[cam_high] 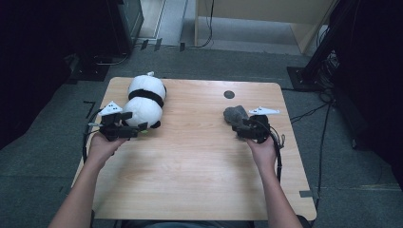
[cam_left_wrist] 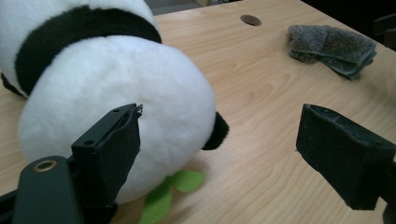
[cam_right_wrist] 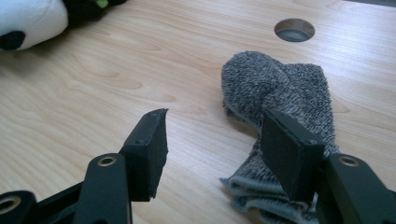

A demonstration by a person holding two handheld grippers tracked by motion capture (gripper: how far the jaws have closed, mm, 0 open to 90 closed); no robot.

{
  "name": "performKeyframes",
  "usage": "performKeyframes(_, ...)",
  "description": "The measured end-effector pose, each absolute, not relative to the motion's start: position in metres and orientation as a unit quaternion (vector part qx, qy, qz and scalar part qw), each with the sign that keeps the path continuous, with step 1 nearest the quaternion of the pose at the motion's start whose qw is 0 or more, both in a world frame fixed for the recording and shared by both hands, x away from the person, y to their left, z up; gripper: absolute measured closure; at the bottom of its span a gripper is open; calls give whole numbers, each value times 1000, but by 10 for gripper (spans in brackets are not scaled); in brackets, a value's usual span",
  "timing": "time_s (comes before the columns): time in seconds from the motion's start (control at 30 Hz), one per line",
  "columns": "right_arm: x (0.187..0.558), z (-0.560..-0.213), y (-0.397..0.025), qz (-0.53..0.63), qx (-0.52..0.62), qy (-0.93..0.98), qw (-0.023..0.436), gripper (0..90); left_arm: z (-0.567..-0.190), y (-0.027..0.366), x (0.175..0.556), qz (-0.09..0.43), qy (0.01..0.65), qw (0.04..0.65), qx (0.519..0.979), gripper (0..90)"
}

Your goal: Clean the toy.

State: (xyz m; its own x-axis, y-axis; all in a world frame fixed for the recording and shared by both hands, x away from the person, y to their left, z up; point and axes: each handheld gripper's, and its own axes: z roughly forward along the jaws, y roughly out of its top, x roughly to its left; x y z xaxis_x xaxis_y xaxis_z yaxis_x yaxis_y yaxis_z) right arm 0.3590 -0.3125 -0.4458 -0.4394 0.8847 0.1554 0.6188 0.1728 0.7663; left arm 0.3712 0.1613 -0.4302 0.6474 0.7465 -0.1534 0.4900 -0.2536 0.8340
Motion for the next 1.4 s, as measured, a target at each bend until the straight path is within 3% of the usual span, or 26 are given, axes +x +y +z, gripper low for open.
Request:
performKeyframes(0.67,313,-468,-286,426,441,773,164,414,-456,139,333,122,361,468,797,153)
performKeyframes(1.03,312,-489,-273,419,431,787,137,409,-479,125,333,116,364,445,810,166)
performKeyframes(1.13,315,-496,-271,408,433,793,132,413,-485,123,332,127,371,442,807,249)
performKeyframes(1.23,316,-502,-268,395,433,801,120,416,-492,123,333,110,377,431,813,248)
performKeyframes(1.4,316,-509,-261,371,421,817,136,415,-500,121,332,123,362,414,826,247)
